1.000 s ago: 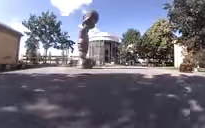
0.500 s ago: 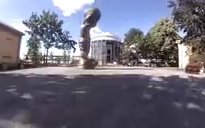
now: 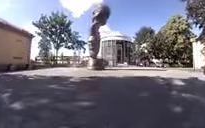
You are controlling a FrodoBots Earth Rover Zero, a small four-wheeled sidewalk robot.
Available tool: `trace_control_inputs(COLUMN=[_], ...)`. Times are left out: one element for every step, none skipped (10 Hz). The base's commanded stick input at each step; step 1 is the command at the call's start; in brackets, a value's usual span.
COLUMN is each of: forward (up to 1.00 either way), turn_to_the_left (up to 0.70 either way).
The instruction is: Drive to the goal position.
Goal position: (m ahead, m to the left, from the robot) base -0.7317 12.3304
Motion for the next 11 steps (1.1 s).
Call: trace_control_inputs(forward=[1.00, 1.00, 1.00, 1.00, 1.00, 1.00, 1.00, 1.00, 1.00, 1.00, 1.00], turn_to_the_left=[-0.15, -0.40, -0.40, -0.40, 0.00, 0.00, 0.00, 0.00, 0.00, 0.00, 0.00])
